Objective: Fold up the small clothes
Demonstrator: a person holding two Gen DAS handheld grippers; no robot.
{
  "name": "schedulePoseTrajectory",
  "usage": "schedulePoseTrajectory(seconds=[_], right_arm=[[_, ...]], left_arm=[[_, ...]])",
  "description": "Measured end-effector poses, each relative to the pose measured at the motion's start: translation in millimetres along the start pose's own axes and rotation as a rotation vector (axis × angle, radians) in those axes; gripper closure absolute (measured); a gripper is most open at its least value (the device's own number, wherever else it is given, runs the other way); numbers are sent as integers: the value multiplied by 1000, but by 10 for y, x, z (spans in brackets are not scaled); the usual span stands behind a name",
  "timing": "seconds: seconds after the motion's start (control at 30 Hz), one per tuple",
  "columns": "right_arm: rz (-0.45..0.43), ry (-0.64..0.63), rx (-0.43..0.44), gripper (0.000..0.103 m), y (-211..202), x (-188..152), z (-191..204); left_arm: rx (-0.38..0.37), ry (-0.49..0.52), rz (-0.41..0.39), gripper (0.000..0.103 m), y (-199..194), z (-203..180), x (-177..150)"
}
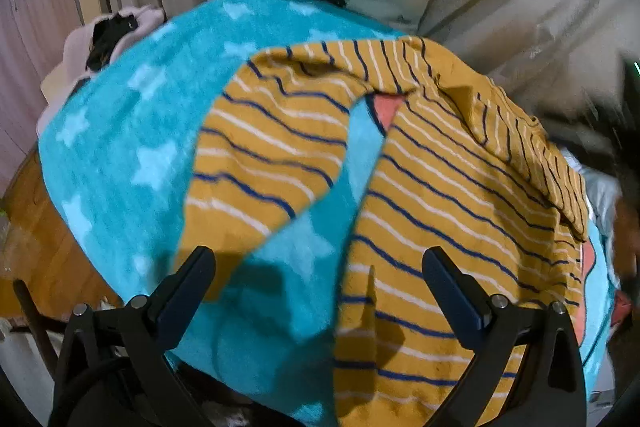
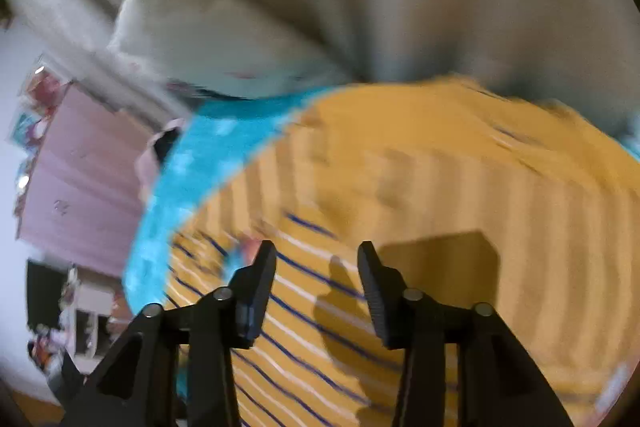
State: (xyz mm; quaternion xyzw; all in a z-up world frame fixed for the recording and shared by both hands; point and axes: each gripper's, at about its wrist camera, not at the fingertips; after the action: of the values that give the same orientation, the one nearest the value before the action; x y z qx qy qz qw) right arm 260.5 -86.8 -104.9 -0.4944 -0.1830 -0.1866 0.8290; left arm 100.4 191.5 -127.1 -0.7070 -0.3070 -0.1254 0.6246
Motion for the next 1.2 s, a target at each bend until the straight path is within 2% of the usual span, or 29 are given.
schedulePoseTrajectory(seconds=[0.1,0.2,0.27,0.37,0.5,0.53,0.57,0.6,0.67,0.7,0.73,0.77,0.8,1.03,1.1,1.17,1.2], right_arm=[[-8,103,-91,55,-594,-460,-673],[6,224,-171,52,-1087,-998,-1205],[22,292,-195,49,-1346,-1376,-1445],[64,368,-169,48,-1504,-1856,-1597],[161,394,-28,47,-1331,-2247,-1474],[184,397,1,47,-1285,-2309,-1439],[204,391,37,46,-1252,-2397,-1388],[193,365,47,45,-1249,-2437,-1327],[197,284,31,43,-1250,-2450,-1225],[201,245,19,46,-1244,-2441,-1181],[204,216,9,72,-1241,-2433,-1151],[221,194,5,95,-1213,-2433,-1129],[250,189,24,95,-1189,-2445,-1144],[259,174,122,96,-1583,-2529,-1295],[277,155,110,96,-1675,-2616,-1361],[296,139,93,97,-1726,-2705,-1416],[297,114,58,97,-1722,-2747,-1416]], left_arm=[[0,-31,29,0,42,2,-136],[5,-49,73,0,100,-17,-307],[2,-66,102,0,133,-35,-420],[3,-66,120,0,137,-104,-578],[-8,-31,141,0,132,-289,-794],[-10,-3,146,6,123,-358,-834],[1,27,143,25,97,-422,-860],[8,55,140,37,67,-479,-881],[8,84,147,74,35,-555,-888],[1,78,156,81,26,-567,-877],[0,64,167,87,16,-576,-864],[5,55,168,89,-2,-577,-860],[9,50,168,89,-31,-581,-861],[16,20,183,93,-353,-564,-1075],[19,6,209,93,-363,-529,-1198],[55,5,230,93,-320,-465,-1335],[58,-2,237,93,-307,-428,-1369]])
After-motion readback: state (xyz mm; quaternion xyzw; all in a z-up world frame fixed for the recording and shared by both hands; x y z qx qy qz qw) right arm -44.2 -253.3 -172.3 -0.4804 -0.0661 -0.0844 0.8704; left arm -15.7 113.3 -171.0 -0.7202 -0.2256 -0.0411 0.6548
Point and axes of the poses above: each gripper's, at about its wrist camera, not at the fingertips, and y roughly the way its jaws point, z to its left, x to its top, and after that the axes turned 7 degrees about -z, right-handed
